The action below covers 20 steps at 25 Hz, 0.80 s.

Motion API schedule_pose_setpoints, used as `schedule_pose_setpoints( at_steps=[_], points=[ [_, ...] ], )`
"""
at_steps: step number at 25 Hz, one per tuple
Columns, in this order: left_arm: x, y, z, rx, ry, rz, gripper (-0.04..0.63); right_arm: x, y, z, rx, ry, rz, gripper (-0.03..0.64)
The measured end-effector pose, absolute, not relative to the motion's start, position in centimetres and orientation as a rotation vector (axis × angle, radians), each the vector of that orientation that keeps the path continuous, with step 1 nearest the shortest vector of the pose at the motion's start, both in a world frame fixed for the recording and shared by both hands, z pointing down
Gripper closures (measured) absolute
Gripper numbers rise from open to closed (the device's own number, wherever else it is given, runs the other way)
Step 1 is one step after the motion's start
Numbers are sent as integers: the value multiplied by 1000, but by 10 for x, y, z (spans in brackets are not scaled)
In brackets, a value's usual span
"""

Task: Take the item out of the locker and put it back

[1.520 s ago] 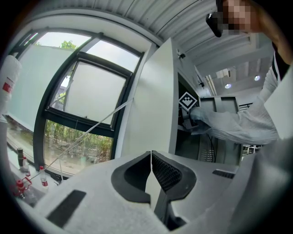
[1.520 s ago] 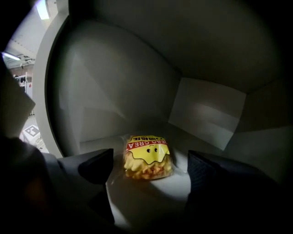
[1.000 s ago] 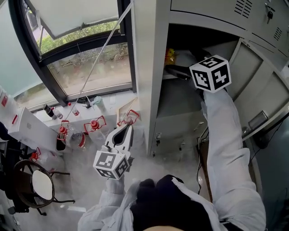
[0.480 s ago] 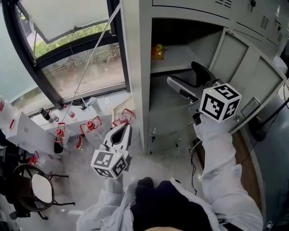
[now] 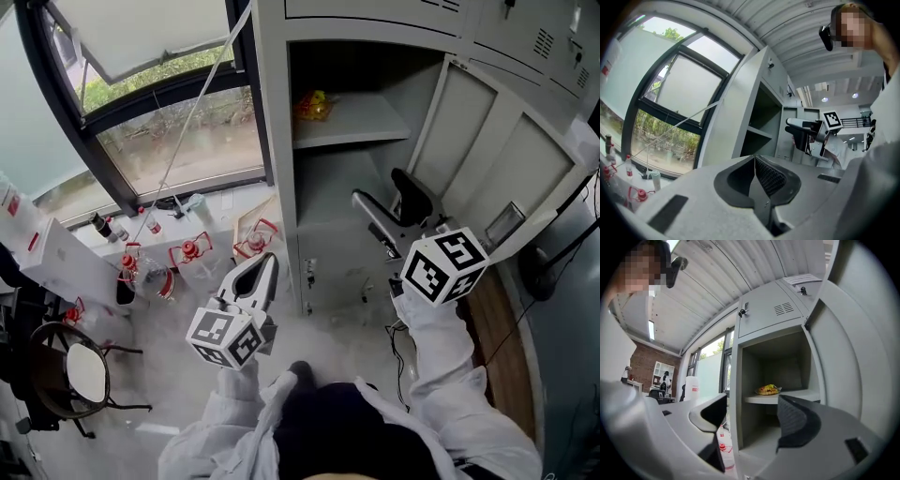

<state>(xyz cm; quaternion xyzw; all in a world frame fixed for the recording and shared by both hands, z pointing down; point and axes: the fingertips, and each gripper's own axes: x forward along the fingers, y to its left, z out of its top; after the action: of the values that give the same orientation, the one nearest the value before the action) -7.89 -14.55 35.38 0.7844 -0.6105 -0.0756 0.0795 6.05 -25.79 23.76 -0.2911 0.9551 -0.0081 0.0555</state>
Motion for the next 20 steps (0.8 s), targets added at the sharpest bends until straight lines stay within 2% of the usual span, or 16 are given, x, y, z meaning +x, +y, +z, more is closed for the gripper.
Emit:
schedule_pose_setpoints(
  at_steps=[1, 5, 10, 15, 17, 20],
  points=[
    [-76, -144, 352, 2345, -1825, -241, 582, 64, -255, 239, -880, 2889, -25, 303],
    [-65, -137, 348, 2344, -1859, -236, 581, 77, -238, 248, -853, 2872, -18, 361],
    [-51, -131, 352, 2333, -1891, -238, 581, 97, -226, 273, -870, 2876, -49, 493],
    [-32, -125, 359, 2329, -1888, -232, 582, 122, -216, 300, -980, 2900, 11, 563],
    [-25, -124, 361, 2329, -1888, -228, 582, 130, -212, 311, -1023, 2903, 36, 615],
    [-12, -124, 368, 2337, -1875, -208, 581, 144, -206, 327, -1059, 2894, 11, 617]
  ],
)
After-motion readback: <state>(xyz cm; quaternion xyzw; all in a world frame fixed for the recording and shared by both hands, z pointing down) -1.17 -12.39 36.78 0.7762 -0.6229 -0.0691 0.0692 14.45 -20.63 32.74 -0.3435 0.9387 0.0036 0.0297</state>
